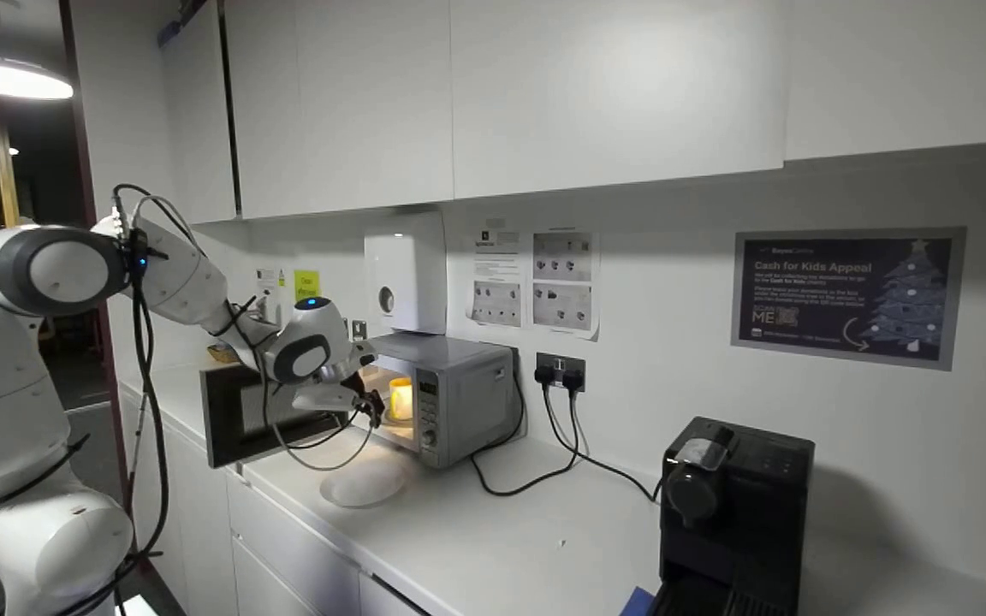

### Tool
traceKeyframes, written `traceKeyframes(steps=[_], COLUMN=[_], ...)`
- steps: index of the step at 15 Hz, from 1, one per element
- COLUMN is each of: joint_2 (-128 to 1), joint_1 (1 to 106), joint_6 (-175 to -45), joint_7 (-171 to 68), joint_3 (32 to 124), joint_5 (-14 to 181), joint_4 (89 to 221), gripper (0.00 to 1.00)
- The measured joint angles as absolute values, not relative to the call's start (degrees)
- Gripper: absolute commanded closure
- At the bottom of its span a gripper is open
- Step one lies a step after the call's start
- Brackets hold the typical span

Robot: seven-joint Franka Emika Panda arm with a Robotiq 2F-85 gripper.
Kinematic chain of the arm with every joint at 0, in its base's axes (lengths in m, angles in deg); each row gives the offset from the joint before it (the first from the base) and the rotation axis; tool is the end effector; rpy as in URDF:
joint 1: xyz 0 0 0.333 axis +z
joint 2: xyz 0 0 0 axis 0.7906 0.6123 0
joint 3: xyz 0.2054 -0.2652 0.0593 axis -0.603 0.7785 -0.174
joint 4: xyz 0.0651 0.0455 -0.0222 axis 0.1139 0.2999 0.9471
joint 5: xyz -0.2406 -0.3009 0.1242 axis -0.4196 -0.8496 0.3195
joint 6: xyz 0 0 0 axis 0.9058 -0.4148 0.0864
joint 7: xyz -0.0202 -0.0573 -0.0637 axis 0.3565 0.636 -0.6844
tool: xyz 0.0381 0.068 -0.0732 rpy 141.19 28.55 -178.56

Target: Remove the mug from the microwave and put it on the right side of the counter.

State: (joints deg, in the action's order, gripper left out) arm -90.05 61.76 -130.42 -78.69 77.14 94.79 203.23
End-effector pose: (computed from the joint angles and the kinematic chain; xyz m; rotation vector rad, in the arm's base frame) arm 0.4969 0.0511 0.4246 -2.9756 -0.5924 -0.6654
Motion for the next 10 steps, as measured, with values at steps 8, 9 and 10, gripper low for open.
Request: traceKeyframes(steps=[8,9,10], joint_2=[-83.06,-82.34,-81.86], joint_1=[65.35,65.65,65.96], joint_6=[-147.87,-149.66,-150.18], joint_7=[-84.91,-84.91,-85.01], joint_3=[75.76,75.72,75.69], joint_5=[98.95,98.95,99.49], joint_4=[203.02,203.02,203.02], gripper=[0.0,0.0,0.0])
